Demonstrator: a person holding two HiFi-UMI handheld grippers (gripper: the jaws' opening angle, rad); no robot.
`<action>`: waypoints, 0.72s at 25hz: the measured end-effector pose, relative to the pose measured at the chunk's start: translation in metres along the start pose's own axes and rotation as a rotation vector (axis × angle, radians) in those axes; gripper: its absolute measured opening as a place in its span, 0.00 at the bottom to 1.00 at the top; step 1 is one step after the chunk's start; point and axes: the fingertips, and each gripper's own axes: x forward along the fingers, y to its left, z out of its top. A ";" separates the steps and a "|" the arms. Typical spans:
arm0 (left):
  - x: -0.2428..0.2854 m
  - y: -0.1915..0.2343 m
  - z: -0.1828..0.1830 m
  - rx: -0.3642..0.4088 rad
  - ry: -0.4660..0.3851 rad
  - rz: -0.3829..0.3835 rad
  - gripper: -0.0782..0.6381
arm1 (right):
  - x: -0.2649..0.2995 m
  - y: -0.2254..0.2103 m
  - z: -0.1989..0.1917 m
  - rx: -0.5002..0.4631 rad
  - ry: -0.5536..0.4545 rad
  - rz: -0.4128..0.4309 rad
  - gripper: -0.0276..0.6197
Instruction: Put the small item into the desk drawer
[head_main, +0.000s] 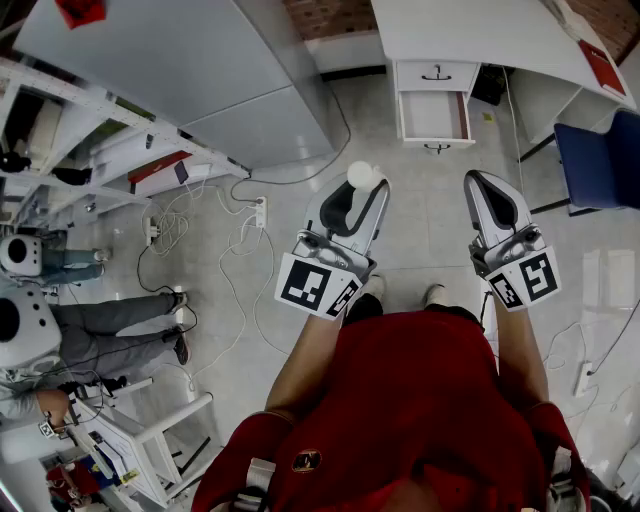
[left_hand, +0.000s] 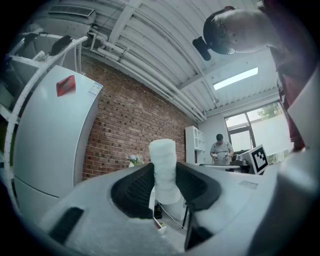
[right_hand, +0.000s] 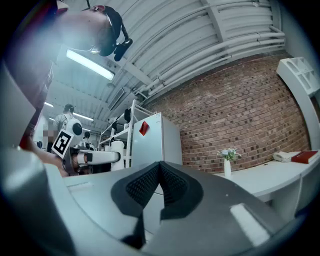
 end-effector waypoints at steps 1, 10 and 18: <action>0.001 -0.002 0.001 -0.001 -0.001 -0.002 0.30 | -0.001 -0.002 0.001 -0.003 0.000 -0.003 0.05; -0.009 -0.005 0.002 0.010 0.006 0.025 0.30 | -0.002 0.005 -0.001 0.000 -0.014 0.012 0.05; 0.007 -0.030 -0.009 0.017 0.027 0.037 0.30 | -0.029 -0.020 -0.001 0.027 -0.018 0.003 0.05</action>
